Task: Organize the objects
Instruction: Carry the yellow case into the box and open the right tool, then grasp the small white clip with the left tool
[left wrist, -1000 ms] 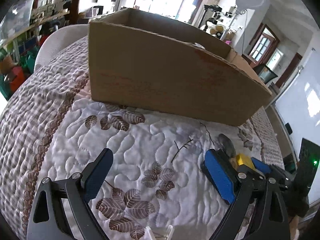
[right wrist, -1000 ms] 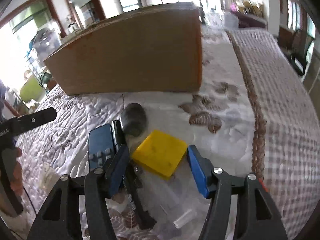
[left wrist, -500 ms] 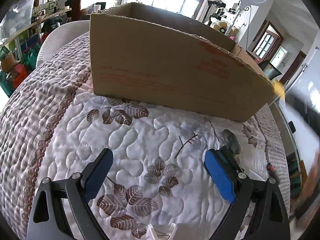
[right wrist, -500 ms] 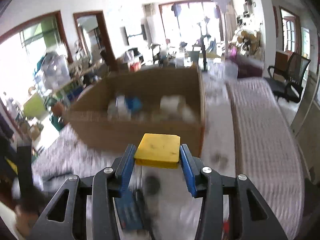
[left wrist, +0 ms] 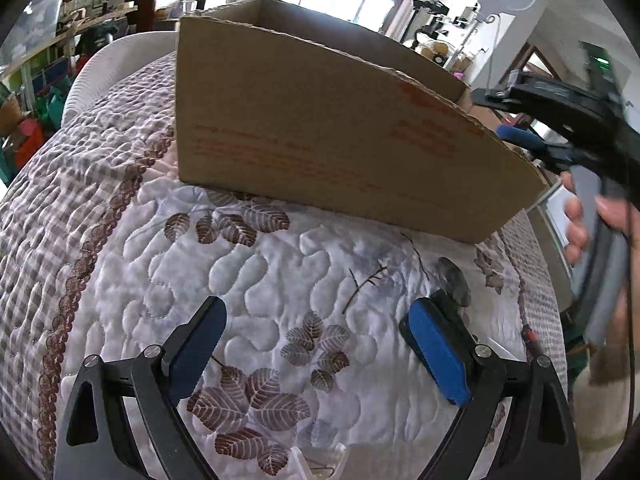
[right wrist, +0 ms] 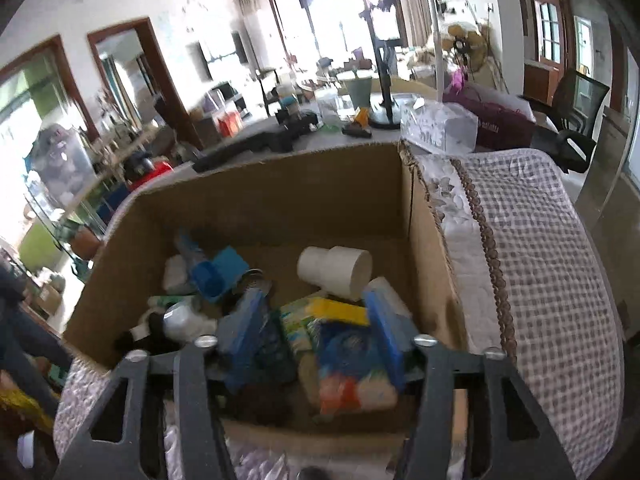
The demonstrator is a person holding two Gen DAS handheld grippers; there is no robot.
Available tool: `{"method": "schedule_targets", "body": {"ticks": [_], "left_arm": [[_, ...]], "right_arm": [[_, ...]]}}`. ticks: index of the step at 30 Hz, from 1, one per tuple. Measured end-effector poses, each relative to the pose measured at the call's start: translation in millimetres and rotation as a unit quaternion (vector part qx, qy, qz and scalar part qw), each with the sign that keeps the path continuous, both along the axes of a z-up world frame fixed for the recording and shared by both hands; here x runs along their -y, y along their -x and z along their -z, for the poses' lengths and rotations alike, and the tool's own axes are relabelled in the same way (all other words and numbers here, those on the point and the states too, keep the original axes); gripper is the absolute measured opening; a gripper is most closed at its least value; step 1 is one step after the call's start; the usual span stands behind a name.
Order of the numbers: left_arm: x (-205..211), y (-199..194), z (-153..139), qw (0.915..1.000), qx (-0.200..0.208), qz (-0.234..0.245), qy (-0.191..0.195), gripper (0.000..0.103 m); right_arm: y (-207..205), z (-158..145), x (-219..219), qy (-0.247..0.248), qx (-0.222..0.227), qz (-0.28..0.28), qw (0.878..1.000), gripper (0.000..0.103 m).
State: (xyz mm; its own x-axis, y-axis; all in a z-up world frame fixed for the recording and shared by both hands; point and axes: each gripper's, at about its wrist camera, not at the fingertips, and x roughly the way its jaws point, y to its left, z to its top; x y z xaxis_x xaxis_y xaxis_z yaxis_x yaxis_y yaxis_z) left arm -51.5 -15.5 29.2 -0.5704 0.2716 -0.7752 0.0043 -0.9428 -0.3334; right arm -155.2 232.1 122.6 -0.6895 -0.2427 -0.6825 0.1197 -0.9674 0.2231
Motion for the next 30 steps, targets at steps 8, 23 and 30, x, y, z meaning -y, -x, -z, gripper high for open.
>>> {"method": "schedule_targets", "body": {"ticks": [8,23,30], "left_arm": [[-14.4,-2.7,-3.3,0.9959,0.009,0.09,-0.004,0.093],[-45.3,-78.5,13.2,0.9793,0.011,0.123,0.161,0.024],[-24.7,-28.6,-71.4,0.9881,-0.065,0.13,0.053,0.024]], "right_arm": [[-133.5,-5.9,-13.3,-0.062,-0.056,-0.028,0.996,0.103],[-190.5,70.2,-35.2,-0.002,0.003,-0.009,1.0,0.103],[-189.9,81.8,-43.4,0.01,0.019,-0.005,1.0,0.103]]}}
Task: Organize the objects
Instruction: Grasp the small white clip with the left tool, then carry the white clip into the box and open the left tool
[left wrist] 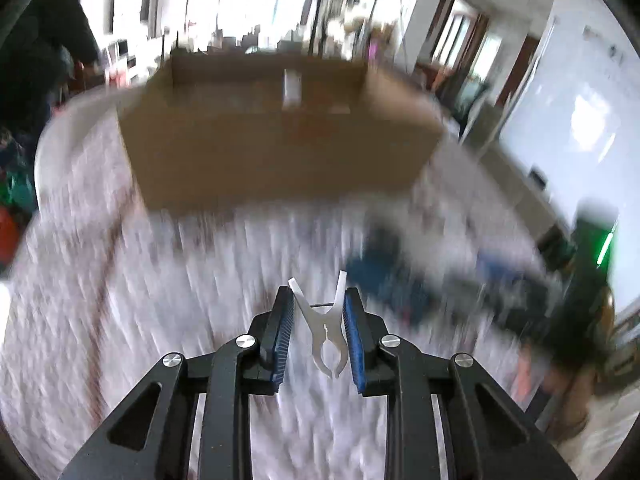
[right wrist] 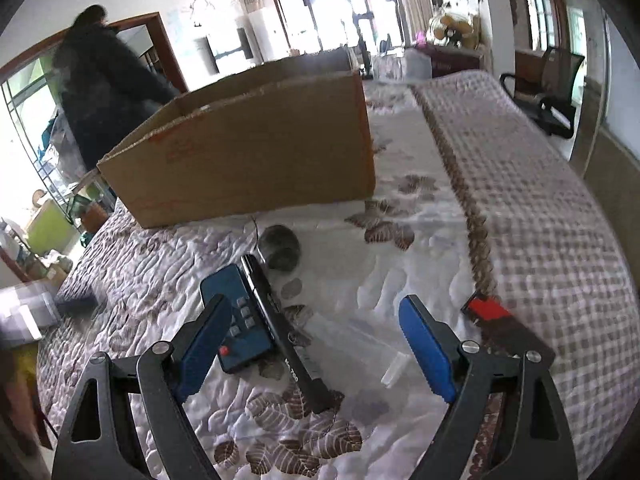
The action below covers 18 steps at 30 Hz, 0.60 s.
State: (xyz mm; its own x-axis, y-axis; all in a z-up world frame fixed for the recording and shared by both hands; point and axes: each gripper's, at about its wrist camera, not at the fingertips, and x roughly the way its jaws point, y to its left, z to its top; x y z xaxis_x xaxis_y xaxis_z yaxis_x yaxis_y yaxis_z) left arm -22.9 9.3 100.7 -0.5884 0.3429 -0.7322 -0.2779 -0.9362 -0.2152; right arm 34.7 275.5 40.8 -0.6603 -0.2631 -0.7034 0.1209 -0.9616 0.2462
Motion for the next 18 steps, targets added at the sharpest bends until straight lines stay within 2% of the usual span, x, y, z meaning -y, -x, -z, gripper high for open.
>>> {"method": "schedule_targets", "body": {"ticks": [3,6,9,11,15,16,17,18], "left_arm": [[6.2,49.7,-41.4,0.9991,-0.033,-0.028,-0.002,0.025],[14.2,116.3,-56.2,0.9973,-0.021,-0.068,0.017,0.025],[18.3,173.4,-42.9,0.9911,0.005,-0.118,0.06,0.025],[21.0,197.0,-29.7,0.987,0.021,-0.14,0.077,0.025],[22.5,212.2,-2.8,0.9833,0.028,-0.157,0.088,0.026],[21.5,207.4,1.7,0.9839,0.03,-0.152,0.089,0.031],[20.8,204.8,5.2,0.985,0.032,-0.146,0.086,0.044],[20.2,200.3,6.4,0.986,0.033,-0.141,0.082,0.051]], "right_arm": [[-0.5,2.9,-0.5,0.011,0.006,-0.004,1.0,0.103],[-2.6,3.6,4.7,-0.001,0.002,-0.01,1.0,0.103],[-4.8,3.3,12.3,-0.03,-0.01,-0.016,0.999,0.103],[-4.4,4.6,14.1,-0.036,-0.009,-0.017,0.999,0.103],[0.5,11.9,14.2,-0.026,0.011,-0.023,0.999,0.103],[1.3,13.1,14.1,-0.026,0.014,-0.023,0.999,0.103],[1.8,14.2,14.5,-0.029,0.016,-0.024,0.999,0.103],[1.7,14.8,14.7,-0.032,0.017,-0.024,0.999,0.103]]}}
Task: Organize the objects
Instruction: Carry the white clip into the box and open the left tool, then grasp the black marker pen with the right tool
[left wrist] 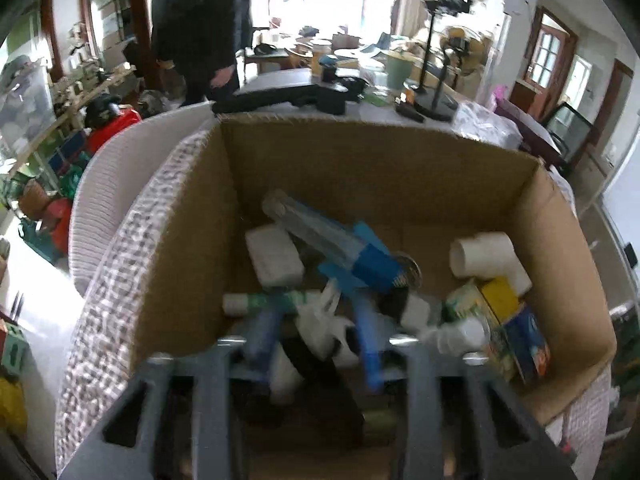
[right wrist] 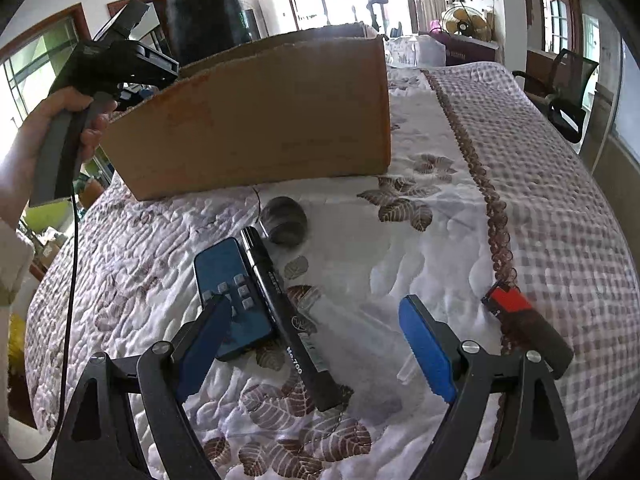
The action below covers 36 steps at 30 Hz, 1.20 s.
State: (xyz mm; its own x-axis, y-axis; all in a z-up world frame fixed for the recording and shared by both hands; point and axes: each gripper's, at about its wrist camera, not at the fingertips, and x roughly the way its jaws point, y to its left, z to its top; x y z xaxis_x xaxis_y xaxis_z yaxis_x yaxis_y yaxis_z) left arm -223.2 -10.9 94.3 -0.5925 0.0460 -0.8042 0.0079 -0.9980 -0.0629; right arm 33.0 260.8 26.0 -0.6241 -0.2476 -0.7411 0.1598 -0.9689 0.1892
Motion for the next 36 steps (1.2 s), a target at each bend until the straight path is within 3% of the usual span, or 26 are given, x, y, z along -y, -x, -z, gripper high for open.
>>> {"method": "schedule_targets", "body": {"ticks": [5,6,11,16,22,27,31,36], "left_arm": [[-1.9,-53.3,-30.4,0.9964,-0.083,0.018,-0.008,0.077],[0.8,-74.0,-41.3,0.9936,-0.109,0.022,-0.014,0.079],[20.0,-151.3,-55.6,0.9844,-0.154,0.038,-0.077,0.098],[31.2,-193.0,-6.0,0.9867,-0.105,0.046,-0.115,0.098],[26.3,-199.6,55.0,0.986,-0.033,0.047,-0.156,0.097],[-2.2,-201.3,73.8,0.9926,-0.007,0.068,-0.101,0.097],[-19.2,-205.7,77.6,0.9958,-0.009,0.078,-0.047,0.097],[-24.1,-206.3,83.8,0.9963,-0.007,0.082,-0.024,0.097]], "right_arm": [[-0.7,-4.6,-9.4,0.014,-0.007,0.004,1.0,0.103],[-0.2,-5.5,-12.5,0.019,-0.007,0.006,1.0,0.103],[-1.1,-12.3,-31.1,0.069,-0.013,0.005,0.998,0.103],[-5.6,-18.6,-21.9,0.08,-0.022,-0.046,0.995,0.103],[0.8,-3.3,24.6,-0.043,-0.006,-0.08,0.996,0.103],[11.7,0.8,44.1,-0.08,-0.005,-0.096,0.992,0.103],[26.4,2.3,35.3,-0.039,0.015,-0.091,0.995,0.103],[29.6,2.6,16.5,0.005,0.036,-0.083,0.996,0.103]]}}
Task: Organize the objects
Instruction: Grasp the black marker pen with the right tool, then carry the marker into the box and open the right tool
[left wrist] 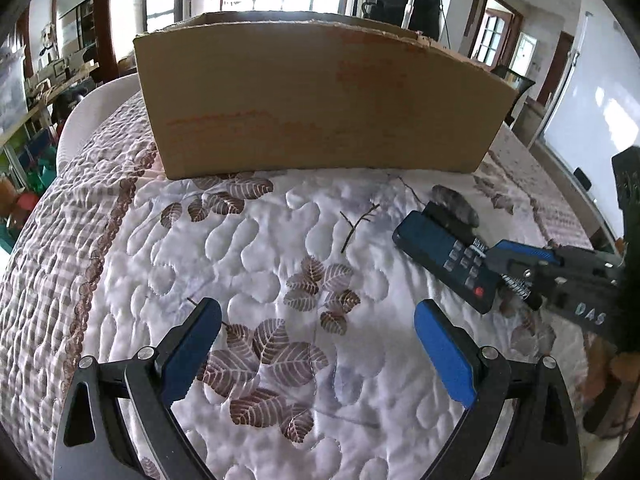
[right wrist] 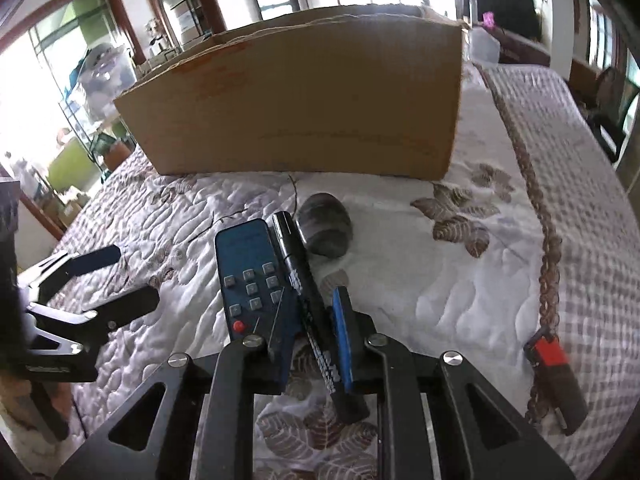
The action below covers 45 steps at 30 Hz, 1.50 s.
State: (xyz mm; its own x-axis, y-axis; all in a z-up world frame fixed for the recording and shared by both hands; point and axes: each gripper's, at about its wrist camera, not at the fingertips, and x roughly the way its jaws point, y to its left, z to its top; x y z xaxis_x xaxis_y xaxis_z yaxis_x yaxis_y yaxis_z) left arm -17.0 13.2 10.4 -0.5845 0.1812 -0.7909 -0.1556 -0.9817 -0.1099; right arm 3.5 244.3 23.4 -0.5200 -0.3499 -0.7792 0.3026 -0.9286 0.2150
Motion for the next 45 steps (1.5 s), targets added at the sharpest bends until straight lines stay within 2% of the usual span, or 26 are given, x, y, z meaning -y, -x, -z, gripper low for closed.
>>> {"method": "schedule_targets", "body": {"ticks": [11,14,15,18,20,21,23,25,26,31,34,36,40,42,45], "left_arm": [[-1.1,0.7,2.0,0.9997,0.002,0.007,0.025,0.098],[-1.2,1.1,3.2,0.9996,0.004,0.011,0.024,0.098],[-1.5,1.0,3.3,0.9996,0.005,0.012,0.024,0.098],[-0.7,0.7,3.3,0.9997,0.007,0.012,0.022,0.098],[0.8,0.9,3.4,0.9997,0.009,0.01,0.018,0.098],[1.6,0.7,3.7,0.9998,0.01,0.009,0.015,0.098],[3.9,1.5,4.1,0.9998,0.015,0.007,0.007,0.098],[5.2,2.6,4.6,0.9997,0.022,0.005,0.002,0.098],[5.9,2.9,5.5,0.9997,0.025,0.005,-0.001,0.098],[7.2,2.5,5.1,0.9996,0.028,0.004,-0.01,0.098],[6.8,2.5,5.2,0.9996,0.027,0.004,-0.011,0.098],[6.8,3.2,5.0,0.9996,0.027,0.003,-0.011,0.098],[6.5,3.9,4.5,0.9997,0.025,0.003,-0.008,0.098],[7.6,4.8,4.6,0.9997,0.024,0.002,-0.009,0.098],[10.6,5.6,4.2,0.9996,0.025,0.001,-0.012,0.098]], "right_arm": [[-8.5,-1.9,8.1,-0.069,-0.023,-0.002,0.997,0.103],[-6.7,1.1,24.3,-0.122,-0.04,-0.017,0.992,0.103],[-5.9,4.7,34.9,-0.156,-0.045,-0.023,0.986,0.103],[-7.1,5.5,55.4,-0.209,-0.065,-0.044,0.975,0.103],[-4.5,4.4,54.2,-0.195,-0.056,-0.044,0.978,0.103],[-3.1,2.6,49.1,-0.172,-0.047,-0.043,0.983,0.103],[-2.8,-9.4,28.8,-0.083,-0.029,-0.034,0.996,0.103],[-6.4,-31.1,14.2,-0.023,-0.036,-0.031,0.999,0.103],[-8.5,-45.8,9.6,-0.01,-0.049,-0.031,0.998,0.103],[8.5,-127.5,3.5,-0.013,-0.142,-0.011,0.99,0.103],[42.9,-158.4,10.5,-0.018,-0.168,0.009,0.986,0.103],[80.2,-159.7,18.9,-0.043,-0.154,0.025,0.987,0.103],[152.2,-124.2,36.8,-0.079,-0.088,0.055,0.991,0.103],[172.2,-106.1,39.5,-0.091,-0.072,0.067,0.991,0.103],[169.6,-91.9,36.4,-0.098,-0.064,0.074,0.99,0.103]]}}
